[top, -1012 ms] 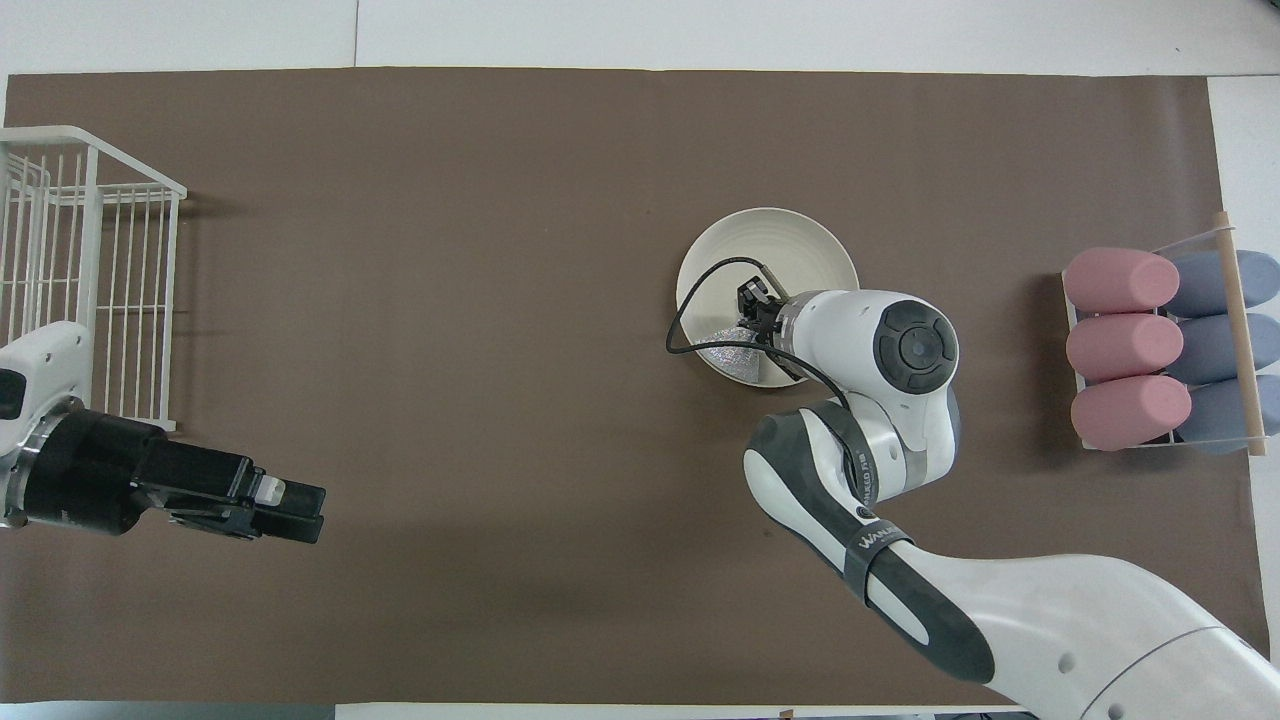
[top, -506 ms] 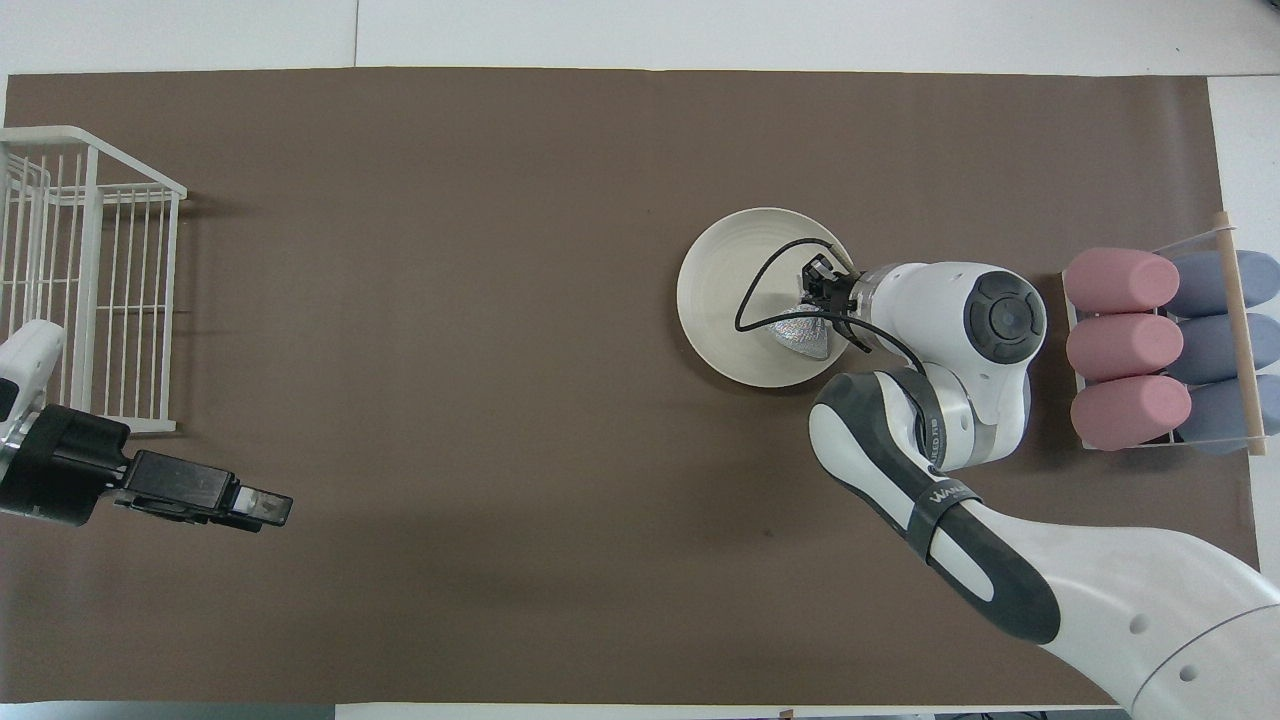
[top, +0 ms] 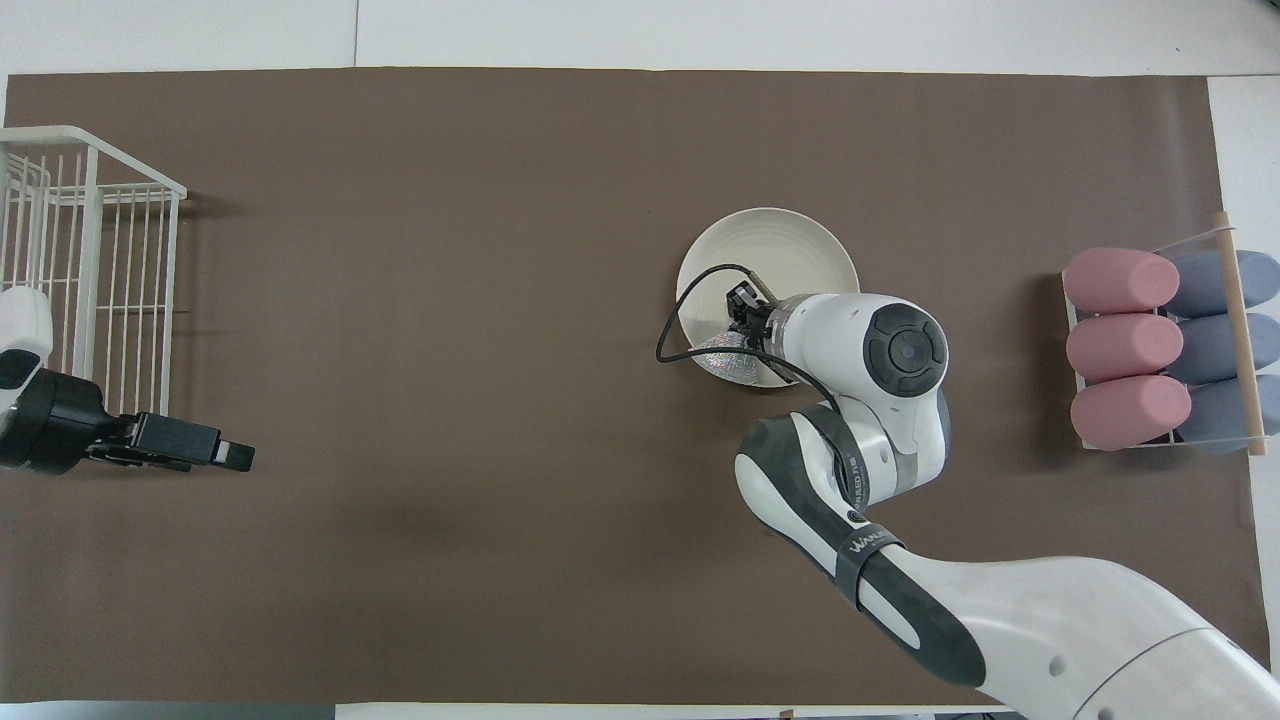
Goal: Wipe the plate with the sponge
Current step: 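Wipe the plate surface with the sponge in the right gripper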
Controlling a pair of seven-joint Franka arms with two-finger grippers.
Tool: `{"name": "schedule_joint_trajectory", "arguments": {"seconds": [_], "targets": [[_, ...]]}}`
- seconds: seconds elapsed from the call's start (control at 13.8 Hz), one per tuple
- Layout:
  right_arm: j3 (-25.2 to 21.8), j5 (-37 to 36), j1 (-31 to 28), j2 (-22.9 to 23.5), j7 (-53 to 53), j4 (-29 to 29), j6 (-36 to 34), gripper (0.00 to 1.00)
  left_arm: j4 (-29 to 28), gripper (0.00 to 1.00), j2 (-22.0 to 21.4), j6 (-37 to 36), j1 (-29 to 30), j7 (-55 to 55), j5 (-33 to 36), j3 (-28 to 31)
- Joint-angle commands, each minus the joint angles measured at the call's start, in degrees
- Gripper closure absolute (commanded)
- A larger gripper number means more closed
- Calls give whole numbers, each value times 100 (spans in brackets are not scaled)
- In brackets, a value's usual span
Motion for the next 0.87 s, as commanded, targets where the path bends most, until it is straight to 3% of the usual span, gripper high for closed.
{"name": "schedule_joint_trajectory", "arguments": {"seconds": [0.0, 0.22, 0.36, 0.8], "targets": [[34, 52, -400, 184, -689, -36, 41, 100, 102, 0, 66, 453, -143, 22, 736, 11], [26, 52, -875, 210, -1841, -27, 41, 100, -47, 0, 48, 1094, -222, -4, 1772, 11], [34, 52, -806, 202, -1808, -36, 15, 100, -170, 0, 22, 1455, -144, -13, 1907, 28], [34, 61, -32, 140, -25, -124, -3, 100, -215, 0, 4, 1562, -82, -356, 1916, 28]]}}
